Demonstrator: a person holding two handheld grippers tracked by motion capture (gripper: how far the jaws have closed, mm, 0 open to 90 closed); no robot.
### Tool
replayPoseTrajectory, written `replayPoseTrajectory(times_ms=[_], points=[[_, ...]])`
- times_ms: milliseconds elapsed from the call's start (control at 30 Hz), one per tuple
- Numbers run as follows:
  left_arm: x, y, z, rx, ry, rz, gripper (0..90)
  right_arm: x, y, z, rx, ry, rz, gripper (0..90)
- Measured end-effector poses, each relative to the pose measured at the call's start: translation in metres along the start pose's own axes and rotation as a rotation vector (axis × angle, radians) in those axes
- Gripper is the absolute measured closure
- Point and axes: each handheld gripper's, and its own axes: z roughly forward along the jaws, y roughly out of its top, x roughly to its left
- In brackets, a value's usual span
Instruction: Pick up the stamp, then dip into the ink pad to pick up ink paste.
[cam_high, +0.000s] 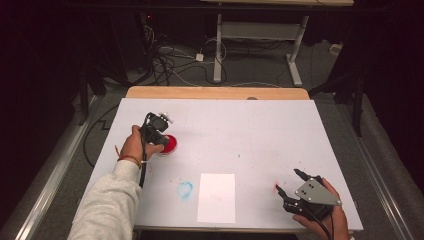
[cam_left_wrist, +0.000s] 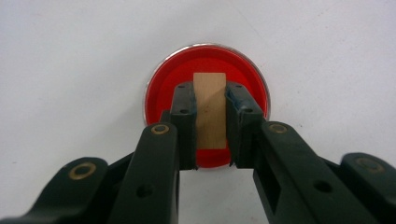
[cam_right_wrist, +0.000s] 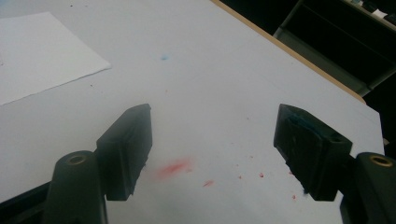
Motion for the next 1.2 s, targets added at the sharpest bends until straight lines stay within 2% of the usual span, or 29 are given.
replayPoseTrajectory(times_ms=[300, 467, 533, 633, 733, 1000, 1200], points=[[0.003, -0.011, -0.035, -0.111, -0.015, 0.023, 74.0, 0.001, 0.002, 0.001, -0.015, 0.002, -0.014, 28.7], [0.003, -0.011, -0.041, -0.11, -0.01, 0.033, 73.9, 0.001, 0.001, 0.001, -0.012, 0.004, -0.014, 28.7], [0.005, -0.012, -0.043, -0.115, -0.023, 0.024, 73.9, 0.001, 0.0, 0.001, -0.006, 0.007, -0.012, 28.7], [0.005, -0.012, -0.046, -0.111, -0.018, 0.02, 73.9, 0.001, 0.001, 0.001, -0.009, 0.004, -0.016, 28.7], [0.005, -0.012, -0.046, -0.103, -0.015, 0.022, 73.9, 0.001, 0.001, 0.0, -0.012, 0.008, -0.018, 28.6], [0.005, -0.007, -0.041, -0.075, -0.039, 0.046, 73.9, 0.001, 0.001, 0.003, -0.004, 0.013, -0.018, 28.7], [0.004, -0.004, -0.038, -0.066, -0.032, 0.048, 73.8, 0.002, 0.0, 0.003, 0.004, 0.022, -0.029, 28.6]])
